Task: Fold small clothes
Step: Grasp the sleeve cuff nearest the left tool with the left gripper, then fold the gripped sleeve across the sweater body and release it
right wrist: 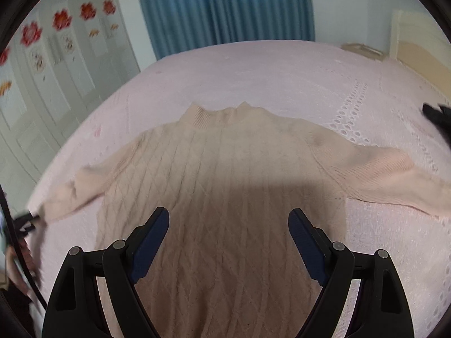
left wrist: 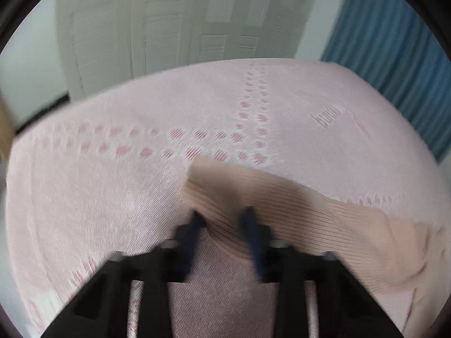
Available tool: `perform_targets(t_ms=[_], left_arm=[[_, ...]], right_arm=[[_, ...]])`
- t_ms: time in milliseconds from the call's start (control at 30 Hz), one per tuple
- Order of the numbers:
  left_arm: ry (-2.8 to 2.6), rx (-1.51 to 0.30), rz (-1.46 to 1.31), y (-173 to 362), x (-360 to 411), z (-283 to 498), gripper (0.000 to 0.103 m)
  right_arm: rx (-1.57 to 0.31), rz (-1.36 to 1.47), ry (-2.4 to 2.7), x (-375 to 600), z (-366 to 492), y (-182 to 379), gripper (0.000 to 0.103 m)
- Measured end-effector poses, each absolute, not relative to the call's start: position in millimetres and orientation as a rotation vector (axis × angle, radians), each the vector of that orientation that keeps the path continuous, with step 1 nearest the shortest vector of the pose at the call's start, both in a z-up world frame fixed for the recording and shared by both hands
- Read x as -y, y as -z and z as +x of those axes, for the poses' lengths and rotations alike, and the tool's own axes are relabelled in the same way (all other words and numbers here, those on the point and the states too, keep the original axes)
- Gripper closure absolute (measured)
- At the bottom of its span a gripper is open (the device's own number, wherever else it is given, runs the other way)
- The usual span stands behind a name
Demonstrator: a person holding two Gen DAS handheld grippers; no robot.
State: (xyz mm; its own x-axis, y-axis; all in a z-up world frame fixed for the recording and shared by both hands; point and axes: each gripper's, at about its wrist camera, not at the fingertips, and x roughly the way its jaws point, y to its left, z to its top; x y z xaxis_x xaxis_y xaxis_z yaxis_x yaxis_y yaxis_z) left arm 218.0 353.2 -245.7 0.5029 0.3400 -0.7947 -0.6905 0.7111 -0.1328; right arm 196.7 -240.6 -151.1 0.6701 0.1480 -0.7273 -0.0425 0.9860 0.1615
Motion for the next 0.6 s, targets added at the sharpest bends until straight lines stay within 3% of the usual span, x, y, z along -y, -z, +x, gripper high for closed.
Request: perform_targets(t_ms=[233,333,600], left_arm=[[-0.542,-0.771,-0.447,187.3,-323.5,246.7,0.093],[-0.456,-0.726,-0.386,148.1,-279.2,263.3,0.093],[-0.187,-0.672,-0.204,87.0,-99.8,331.6,0.093]], right_arm=[[-0.783,0.217,-0.017,283.8,192.7,135.5,0.021],[-0.785,0.276,0.000,306.3,192.3,128.2,0.026],[-0.776,0.381,0.015,375.9,182.3,109.1,0.026]])
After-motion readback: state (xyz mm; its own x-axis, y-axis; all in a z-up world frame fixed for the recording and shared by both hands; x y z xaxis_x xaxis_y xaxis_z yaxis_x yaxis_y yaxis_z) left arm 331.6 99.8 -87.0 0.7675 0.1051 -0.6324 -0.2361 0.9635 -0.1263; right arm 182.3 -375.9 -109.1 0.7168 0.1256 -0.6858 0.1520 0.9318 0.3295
